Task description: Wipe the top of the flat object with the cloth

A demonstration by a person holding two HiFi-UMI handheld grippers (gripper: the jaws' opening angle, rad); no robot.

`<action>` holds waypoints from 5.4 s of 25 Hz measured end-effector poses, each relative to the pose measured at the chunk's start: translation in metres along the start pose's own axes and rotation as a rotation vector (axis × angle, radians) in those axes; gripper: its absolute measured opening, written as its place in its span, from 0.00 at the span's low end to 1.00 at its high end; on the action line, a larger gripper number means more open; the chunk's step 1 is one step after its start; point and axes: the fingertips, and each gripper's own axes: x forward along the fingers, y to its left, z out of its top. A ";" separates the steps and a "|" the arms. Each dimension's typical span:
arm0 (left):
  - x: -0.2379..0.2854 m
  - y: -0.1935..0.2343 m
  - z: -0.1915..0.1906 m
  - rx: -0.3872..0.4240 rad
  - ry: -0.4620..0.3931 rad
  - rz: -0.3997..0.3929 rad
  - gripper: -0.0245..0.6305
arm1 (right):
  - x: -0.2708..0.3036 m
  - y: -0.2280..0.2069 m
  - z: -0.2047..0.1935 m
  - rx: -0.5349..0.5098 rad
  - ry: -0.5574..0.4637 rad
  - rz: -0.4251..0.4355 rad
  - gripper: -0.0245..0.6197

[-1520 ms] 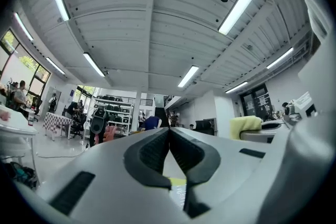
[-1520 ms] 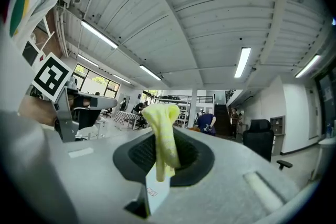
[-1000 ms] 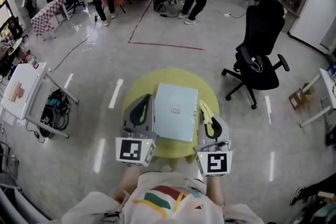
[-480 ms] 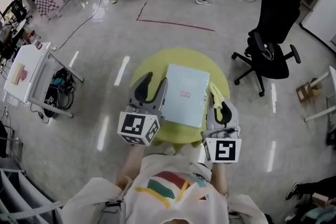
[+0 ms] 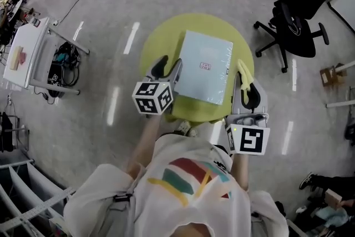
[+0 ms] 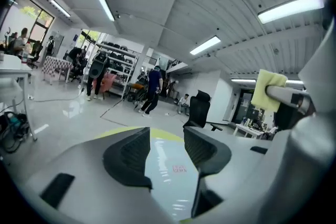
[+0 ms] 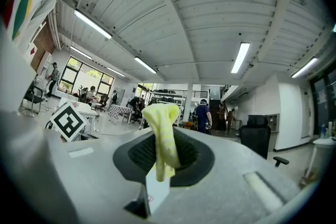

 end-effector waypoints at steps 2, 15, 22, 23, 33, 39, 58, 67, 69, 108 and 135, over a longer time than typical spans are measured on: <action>0.003 0.012 -0.028 -0.031 0.068 0.020 0.33 | 0.000 0.002 -0.003 0.000 0.019 0.003 0.08; 0.014 0.043 -0.145 -0.216 0.387 0.018 0.33 | 0.002 0.007 -0.019 -0.012 0.077 0.004 0.08; 0.011 0.053 -0.166 -0.248 0.441 0.040 0.33 | 0.001 0.007 -0.027 -0.007 0.098 0.003 0.08; 0.010 0.055 -0.169 -0.253 0.453 0.041 0.33 | 0.001 0.007 -0.028 -0.008 0.101 0.005 0.08; 0.010 0.054 -0.192 -0.271 0.509 0.030 0.31 | 0.004 0.008 -0.034 -0.016 0.122 0.018 0.08; 0.010 0.052 -0.190 -0.241 0.517 0.039 0.28 | 0.010 0.007 -0.040 -0.017 0.133 0.028 0.08; 0.010 0.052 -0.188 -0.207 0.517 0.062 0.28 | 0.114 -0.035 -0.101 -0.305 0.330 0.058 0.08; 0.010 0.051 -0.189 -0.210 0.537 0.062 0.28 | 0.185 -0.074 -0.192 -0.638 0.582 0.128 0.08; 0.009 0.052 -0.188 -0.209 0.535 0.064 0.28 | 0.197 -0.078 -0.222 -0.694 0.652 0.154 0.08; 0.009 0.053 -0.190 -0.227 0.526 0.076 0.28 | 0.170 -0.018 -0.338 -0.800 1.063 0.637 0.08; 0.011 0.053 -0.194 -0.233 0.526 0.079 0.28 | 0.041 0.059 -0.319 -0.630 1.131 0.888 0.08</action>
